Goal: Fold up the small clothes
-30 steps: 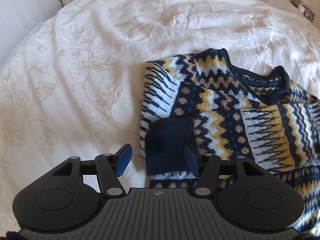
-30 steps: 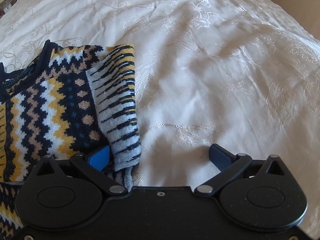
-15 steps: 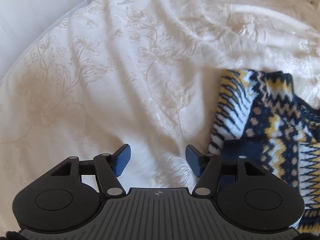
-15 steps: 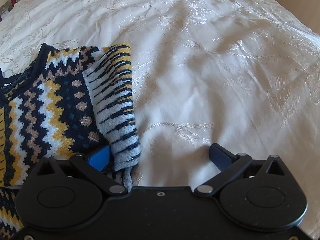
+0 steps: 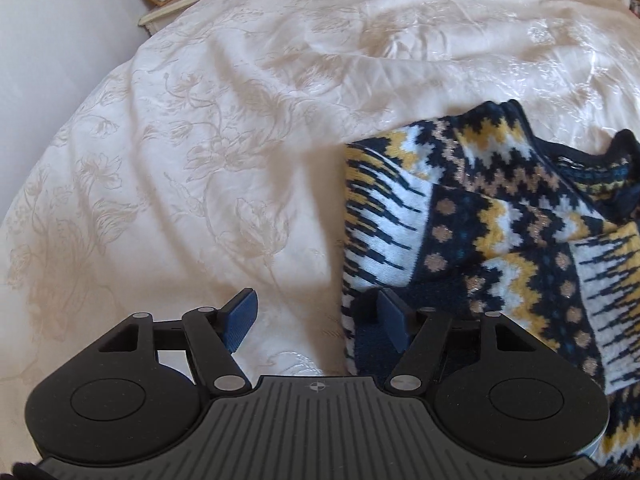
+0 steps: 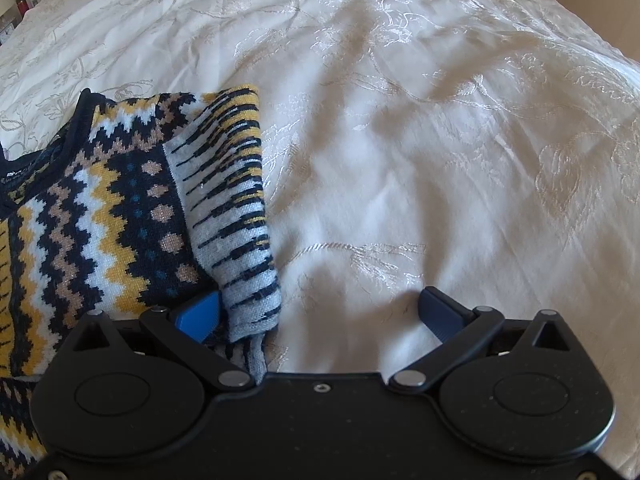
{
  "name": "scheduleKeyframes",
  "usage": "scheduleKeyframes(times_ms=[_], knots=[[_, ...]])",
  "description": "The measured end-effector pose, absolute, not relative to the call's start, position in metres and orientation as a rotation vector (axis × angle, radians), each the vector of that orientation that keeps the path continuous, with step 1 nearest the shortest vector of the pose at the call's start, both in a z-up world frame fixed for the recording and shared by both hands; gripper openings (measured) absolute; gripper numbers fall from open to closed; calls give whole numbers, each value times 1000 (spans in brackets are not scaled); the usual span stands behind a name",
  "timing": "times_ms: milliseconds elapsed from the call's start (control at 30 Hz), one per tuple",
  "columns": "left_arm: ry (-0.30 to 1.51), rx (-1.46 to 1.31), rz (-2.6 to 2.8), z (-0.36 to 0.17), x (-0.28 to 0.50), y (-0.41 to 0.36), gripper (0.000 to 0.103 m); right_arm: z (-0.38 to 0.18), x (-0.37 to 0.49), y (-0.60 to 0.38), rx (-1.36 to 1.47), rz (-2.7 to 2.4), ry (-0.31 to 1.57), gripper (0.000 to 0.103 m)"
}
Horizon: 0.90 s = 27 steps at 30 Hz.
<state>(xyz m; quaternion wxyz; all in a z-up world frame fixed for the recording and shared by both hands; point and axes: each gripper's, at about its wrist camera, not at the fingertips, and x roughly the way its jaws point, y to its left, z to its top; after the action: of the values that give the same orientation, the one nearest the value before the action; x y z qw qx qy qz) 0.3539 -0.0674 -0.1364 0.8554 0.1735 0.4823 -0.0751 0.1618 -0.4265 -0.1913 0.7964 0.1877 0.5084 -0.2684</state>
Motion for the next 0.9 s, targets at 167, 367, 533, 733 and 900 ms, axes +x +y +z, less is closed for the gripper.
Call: scheduleKeyframes(times_ms=[167,367,533,733,900], knots=[[1022,311,-56,-122,362,-44,65,-192,162,-426,404,-579,1093,103],[1044,199,-169,-102,337,-31,70,-176,159,-419,405,-614,1090,103],[1080,166,-254,-97,304,-36,83,-151,144,-398,416,-581,1052,103],[1113,191,-320,-103,259,-37,97,-136,119,-356,405,-514,1054,103],[1167,222,-367,-120,222,-35,97,-144,92,-321,410,-492,1100,103]])
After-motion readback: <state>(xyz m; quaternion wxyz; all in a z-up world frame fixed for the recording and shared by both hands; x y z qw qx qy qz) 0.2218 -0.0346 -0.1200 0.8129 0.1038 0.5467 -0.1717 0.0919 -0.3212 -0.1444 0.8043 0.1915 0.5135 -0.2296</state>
